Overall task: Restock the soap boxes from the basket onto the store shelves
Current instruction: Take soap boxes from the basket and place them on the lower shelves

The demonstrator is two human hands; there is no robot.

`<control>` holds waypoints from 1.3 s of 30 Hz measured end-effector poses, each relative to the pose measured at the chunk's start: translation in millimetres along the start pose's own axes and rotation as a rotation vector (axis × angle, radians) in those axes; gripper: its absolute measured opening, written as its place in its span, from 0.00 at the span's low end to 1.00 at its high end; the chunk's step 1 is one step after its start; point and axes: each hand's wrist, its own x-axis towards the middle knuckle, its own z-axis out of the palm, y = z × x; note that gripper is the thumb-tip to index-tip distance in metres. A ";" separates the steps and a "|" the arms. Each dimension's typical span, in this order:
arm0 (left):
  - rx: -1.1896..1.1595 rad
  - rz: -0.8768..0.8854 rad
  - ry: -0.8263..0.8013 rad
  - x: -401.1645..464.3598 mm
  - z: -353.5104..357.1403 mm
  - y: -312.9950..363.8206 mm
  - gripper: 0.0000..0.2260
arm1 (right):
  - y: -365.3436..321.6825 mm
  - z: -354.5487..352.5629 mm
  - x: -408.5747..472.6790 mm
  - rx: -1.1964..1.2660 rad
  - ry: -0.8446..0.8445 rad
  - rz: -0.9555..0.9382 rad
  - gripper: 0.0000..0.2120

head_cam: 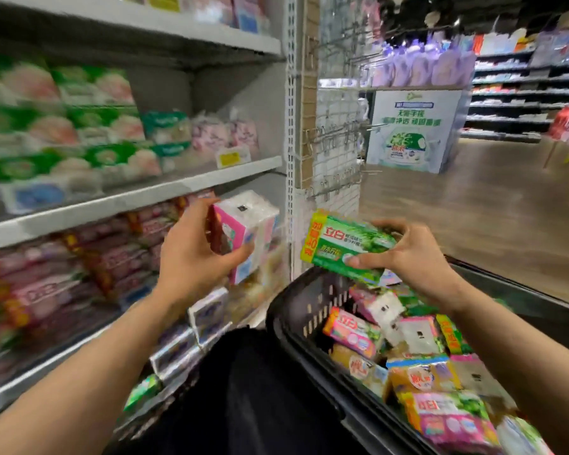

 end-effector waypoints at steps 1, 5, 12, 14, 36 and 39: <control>0.044 -0.022 0.035 -5.0 -19.8 -8.8 0.21 | -8.1 19.1 5.6 -0.019 -0.032 -0.026 0.26; 0.196 -0.129 0.105 -38.5 -93.0 -49.3 0.27 | -31.2 99.7 20.6 -0.069 -0.190 -0.142 0.32; 0.565 -0.283 0.109 -125.3 -203.9 -94.2 0.27 | -34.0 241.8 6.4 -0.210 -0.538 -0.296 0.36; 0.637 -0.341 0.060 -152.1 -225.0 -101.0 0.28 | -30.8 279.4 -6.3 -0.288 -0.644 -0.350 0.36; 0.819 -1.049 -0.049 -262.0 -306.4 -144.3 0.24 | 67.8 508.1 -103.2 -0.502 -0.972 -0.124 0.30; 0.860 -1.085 -0.100 -268.0 -302.3 -146.3 0.25 | 81.1 525.2 -115.8 -0.468 -0.987 -0.085 0.32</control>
